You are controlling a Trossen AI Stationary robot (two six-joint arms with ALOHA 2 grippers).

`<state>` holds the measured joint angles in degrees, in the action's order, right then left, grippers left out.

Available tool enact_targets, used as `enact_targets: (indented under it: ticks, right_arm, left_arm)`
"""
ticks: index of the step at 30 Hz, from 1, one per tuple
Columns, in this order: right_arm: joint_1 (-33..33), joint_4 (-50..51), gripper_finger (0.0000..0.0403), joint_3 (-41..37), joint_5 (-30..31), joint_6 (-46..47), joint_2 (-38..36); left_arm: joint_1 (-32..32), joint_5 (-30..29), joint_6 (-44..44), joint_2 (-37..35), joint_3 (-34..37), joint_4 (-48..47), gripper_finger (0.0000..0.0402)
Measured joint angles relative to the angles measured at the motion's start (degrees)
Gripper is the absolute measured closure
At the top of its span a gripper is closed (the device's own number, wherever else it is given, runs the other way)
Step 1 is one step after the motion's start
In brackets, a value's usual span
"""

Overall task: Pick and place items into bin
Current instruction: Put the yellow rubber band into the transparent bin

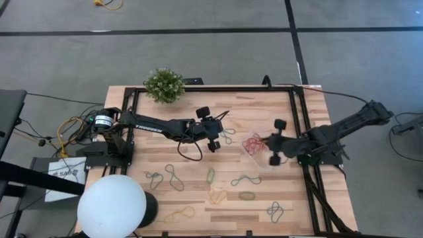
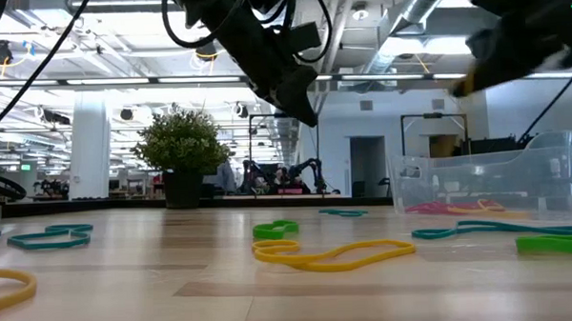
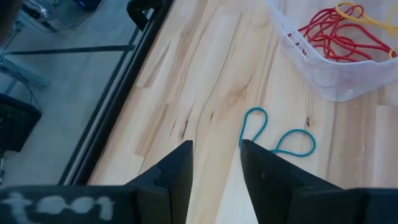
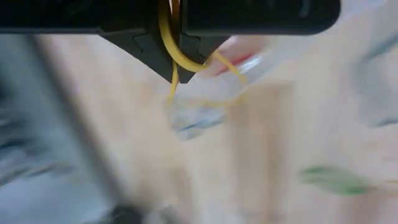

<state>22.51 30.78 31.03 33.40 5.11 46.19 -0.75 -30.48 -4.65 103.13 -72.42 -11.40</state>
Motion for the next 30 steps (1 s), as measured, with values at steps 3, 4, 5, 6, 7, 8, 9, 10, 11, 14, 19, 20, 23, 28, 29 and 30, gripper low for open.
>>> enact_targets:
  ticks: [3, 4, 5, 6, 7, 8, 9, 10, 11, 14, 19, 20, 23, 28, 29, 30]
  right_arm:
    - [1.36, 1.26, 0.0403, -0.45, -2.91, 3.91, -2.05]
    - [1.61, 1.32, 0.0403, -0.45, -2.14, 4.4, -2.14]
    - [1.66, 1.44, 0.0403, -0.44, -1.3, 5.22, -2.0]
    - [1.64, 2.11, 0.0403, -0.44, -0.86, 6.14, -1.63]
    - [1.57, 2.88, 0.0403, -0.46, -0.46, 7.0, -0.91]
    - [1.28, 2.87, 0.0402, -0.46, -0.31, 7.35, 0.08]
    - [0.95, 2.82, 0.0401, -0.46, -0.34, 7.38, 1.15]
    - [0.67, 2.86, 0.0398, -0.46, -0.32, 7.38, 2.12]
    - [0.41, 2.81, 0.0393, -0.46, -0.34, 7.46, 3.18]
    - [-0.5, 2.82, 0.0375, -0.46, -0.63, 7.51, 7.1]
    - [-1.61, 2.36, 0.034, -0.46, -4.71, 7.0, 12.73]
    - [-1.77, 2.03, 0.0335, -0.46, -6.07, 6.74, 13.64]
    - [-2.04, 1.3, 0.0324, -0.46, -9.1, 5.33, 15.57]
    - [-2.04, 1.57, 0.0322, -0.24, -7.12, 4.91, 15.91]
    - [-2.04, 1.73, 0.0322, -0.02, -5.85, 4.86, 15.54]
    - [-2.04, 1.69, 0.0322, 0.3, -4.62, 4.69, 15.02]
  left_arm:
    - [0.0, 0.01, 0.2, 0.0, 0.0, 0.05, 0.0276]
    - [0.0, 0.01, 0.2, 0.0, 0.0, 0.05, 0.0276]
    - [0.0, 0.02, 0.2, 0.0, 0.0, 0.07, 0.0276]
    - [0.0, 0.02, 0.23, 0.0, 0.0, 0.08, 0.0276]
    - [0.0, 0.02, 0.23, 0.0, 0.0, 0.11, 0.0276]
    - [0.0, 0.02, 0.25, 0.0, 0.0, 0.09, 0.0276]
    - [0.0, 0.02, 0.31, 0.0, 0.0, 0.01, 0.0276]
    - [0.0, 0.02, 0.53, 0.0, 0.0, 0.0, 0.0276]
    - [0.0, 0.02, 0.71, 0.0, 0.0, -0.02, 0.0276]
    - [0.0, 0.04, 0.97, 0.0, 0.0, -0.52, 0.0276]
    - [0.0, 0.09, 1.01, 0.0, 0.0, -1.81, 0.0276]
    - [0.0, 0.07, 1.04, 0.0, 0.0, -2.24, 0.0276]
    - [0.0, 0.09, 1.01, -0.01, 0.0, -3.93, 0.0276]
    - [0.0, -0.79, 2.04, -0.35, 0.0, -9.91, 0.0276]
    - [0.0, -1.11, 3.2, -0.74, 0.02, -11.5, 0.0276]
    - [0.0, -1.09, 4.83, -1.35, 0.02, -12.63, 0.0276]
